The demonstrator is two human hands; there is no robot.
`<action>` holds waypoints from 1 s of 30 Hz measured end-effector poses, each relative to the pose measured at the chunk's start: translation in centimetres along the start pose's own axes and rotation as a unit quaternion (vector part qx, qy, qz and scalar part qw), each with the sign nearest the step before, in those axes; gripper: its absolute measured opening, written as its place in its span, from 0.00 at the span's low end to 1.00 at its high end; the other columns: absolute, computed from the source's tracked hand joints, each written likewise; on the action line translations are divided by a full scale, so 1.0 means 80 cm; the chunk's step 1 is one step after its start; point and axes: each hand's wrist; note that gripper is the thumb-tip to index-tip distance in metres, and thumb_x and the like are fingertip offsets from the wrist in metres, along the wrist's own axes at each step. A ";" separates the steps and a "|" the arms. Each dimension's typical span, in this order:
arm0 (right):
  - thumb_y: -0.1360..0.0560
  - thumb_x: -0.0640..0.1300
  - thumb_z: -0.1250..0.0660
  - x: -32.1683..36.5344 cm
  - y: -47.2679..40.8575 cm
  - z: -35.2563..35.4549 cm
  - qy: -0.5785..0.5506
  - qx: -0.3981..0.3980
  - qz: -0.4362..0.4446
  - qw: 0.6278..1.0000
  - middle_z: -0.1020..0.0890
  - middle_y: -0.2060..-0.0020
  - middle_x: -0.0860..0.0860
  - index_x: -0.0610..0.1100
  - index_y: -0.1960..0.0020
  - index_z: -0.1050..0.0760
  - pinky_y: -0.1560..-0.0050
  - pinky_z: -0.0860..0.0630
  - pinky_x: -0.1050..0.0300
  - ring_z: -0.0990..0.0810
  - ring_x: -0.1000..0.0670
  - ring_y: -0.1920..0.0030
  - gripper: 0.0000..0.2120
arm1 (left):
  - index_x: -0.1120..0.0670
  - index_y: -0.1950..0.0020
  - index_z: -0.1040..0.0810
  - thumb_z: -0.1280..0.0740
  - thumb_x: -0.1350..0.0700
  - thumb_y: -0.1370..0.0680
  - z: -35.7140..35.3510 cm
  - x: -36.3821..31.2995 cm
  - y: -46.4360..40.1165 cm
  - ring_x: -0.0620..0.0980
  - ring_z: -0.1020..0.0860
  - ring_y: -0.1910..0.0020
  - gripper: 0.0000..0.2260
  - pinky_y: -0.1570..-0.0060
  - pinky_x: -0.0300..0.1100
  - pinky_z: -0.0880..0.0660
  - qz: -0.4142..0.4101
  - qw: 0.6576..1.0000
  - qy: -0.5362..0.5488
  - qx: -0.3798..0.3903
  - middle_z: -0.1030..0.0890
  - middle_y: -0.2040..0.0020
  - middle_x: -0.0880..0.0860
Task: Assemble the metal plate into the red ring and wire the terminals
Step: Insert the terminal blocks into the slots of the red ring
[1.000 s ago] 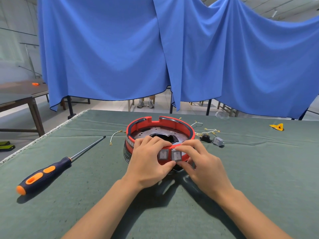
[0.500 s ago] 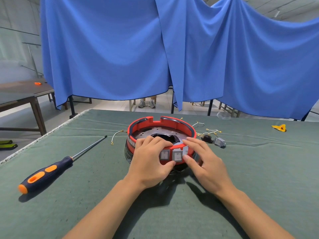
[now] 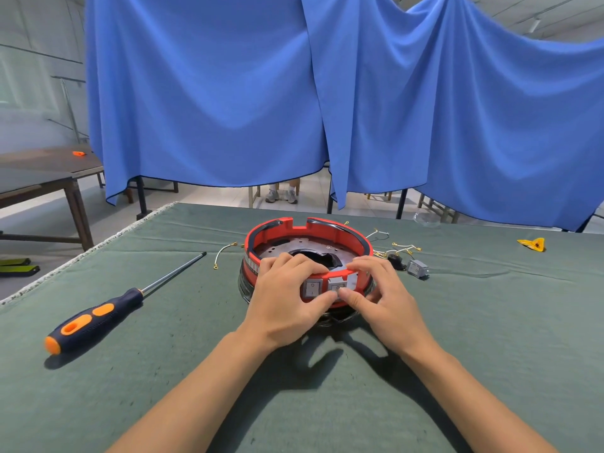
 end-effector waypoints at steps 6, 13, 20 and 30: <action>0.27 0.60 0.35 0.001 -0.005 -0.003 -0.021 0.001 -0.010 1.000 0.27 0.48 0.68 0.60 0.48 0.30 0.53 0.29 0.60 0.26 0.61 0.53 0.10 | 0.49 0.50 0.18 0.34 0.43 0.26 -0.005 -0.004 -0.002 0.44 0.25 0.51 0.13 0.46 0.40 0.39 0.015 0.999 -0.002 -0.028 0.18 0.53 0.42; 0.27 0.62 0.40 0.007 -0.012 -0.002 0.009 0.025 -0.007 1.000 0.28 0.48 0.64 0.56 0.46 0.24 0.46 0.27 0.51 0.27 0.62 0.49 0.15 | 0.51 0.51 0.17 0.35 0.45 0.25 -0.006 -0.003 -0.006 0.45 0.24 0.51 0.13 0.48 0.42 0.38 0.012 1.000 -0.001 -0.019 0.18 0.54 0.44; 0.24 0.56 0.36 0.013 -0.011 -0.005 0.021 0.012 -0.004 1.000 0.27 0.48 0.61 0.54 0.49 0.23 0.52 0.26 0.49 0.26 0.59 0.54 0.09 | 0.49 0.51 0.16 0.29 0.49 0.27 0.000 0.001 -0.012 0.44 0.24 0.50 0.08 0.45 0.45 0.37 0.033 0.998 0.053 -0.009 0.18 0.54 0.43; 0.29 0.36 0.29 0.005 -0.006 0.009 -0.060 0.072 -0.003 0.996 0.29 0.42 0.62 0.60 0.44 0.26 0.59 0.29 0.62 0.32 0.55 0.67 0.22 | 0.48 0.46 0.21 0.31 0.49 0.32 0.003 0.007 -0.006 0.41 0.28 0.48 0.14 0.45 0.37 0.41 0.002 0.999 0.011 0.033 0.21 0.51 0.41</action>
Point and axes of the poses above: each hand's wrist, its own y-axis away from the middle knuckle, its own z-axis out of the back of the hand, x = y × z
